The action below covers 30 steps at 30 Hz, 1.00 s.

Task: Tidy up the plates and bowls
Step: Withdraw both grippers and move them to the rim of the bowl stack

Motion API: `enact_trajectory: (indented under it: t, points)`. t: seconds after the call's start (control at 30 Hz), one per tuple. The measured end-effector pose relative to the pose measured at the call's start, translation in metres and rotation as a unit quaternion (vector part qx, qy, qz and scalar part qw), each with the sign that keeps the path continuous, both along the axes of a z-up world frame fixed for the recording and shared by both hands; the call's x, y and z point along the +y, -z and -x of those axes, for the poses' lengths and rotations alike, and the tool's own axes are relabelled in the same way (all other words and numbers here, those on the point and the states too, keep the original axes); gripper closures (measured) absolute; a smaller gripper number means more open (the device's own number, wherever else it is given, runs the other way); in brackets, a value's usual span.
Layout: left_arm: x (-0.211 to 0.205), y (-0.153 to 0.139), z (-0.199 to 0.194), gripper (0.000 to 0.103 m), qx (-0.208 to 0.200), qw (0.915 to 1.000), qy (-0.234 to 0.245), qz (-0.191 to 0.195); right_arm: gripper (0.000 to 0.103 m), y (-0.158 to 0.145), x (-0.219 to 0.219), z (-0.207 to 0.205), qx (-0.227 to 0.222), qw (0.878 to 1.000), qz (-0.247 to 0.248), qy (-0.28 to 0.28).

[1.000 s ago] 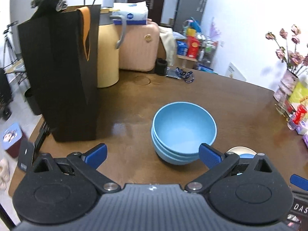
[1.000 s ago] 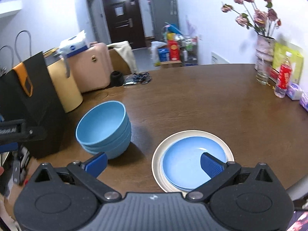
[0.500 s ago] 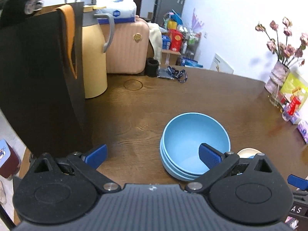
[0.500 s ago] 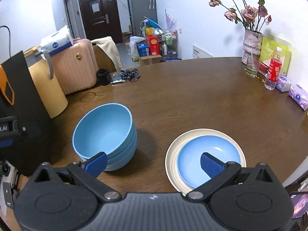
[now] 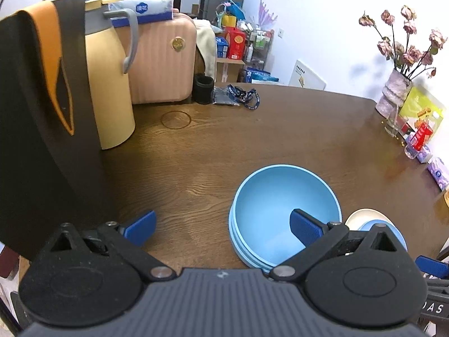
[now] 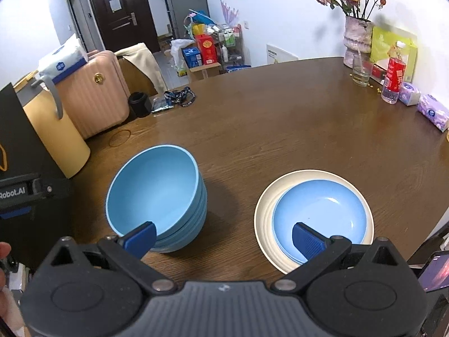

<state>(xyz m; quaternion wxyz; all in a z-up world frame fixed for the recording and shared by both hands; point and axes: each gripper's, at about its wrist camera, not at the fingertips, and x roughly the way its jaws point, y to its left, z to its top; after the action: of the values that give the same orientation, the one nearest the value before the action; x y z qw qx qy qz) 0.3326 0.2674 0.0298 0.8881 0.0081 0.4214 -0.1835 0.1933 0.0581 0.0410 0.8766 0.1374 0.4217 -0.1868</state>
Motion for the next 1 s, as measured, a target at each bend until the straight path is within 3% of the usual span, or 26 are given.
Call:
enact_trajectory:
  t: [0.57, 1.0]
  points:
    - [-0.014, 0.021, -0.041, 0.0, 0.043, 0.9988, 0.011, -0.024, 0.0, 0.011, -0.004, -0.035, 0.037, 0.999, -0.023, 0.029]
    - [-0.017, 0.02, -0.068, 0.0, 0.045, 0.9987, -0.004, -0.024, 0.0, 0.011, 0.001, -0.073, 0.052, 0.998, -0.025, 0.017]
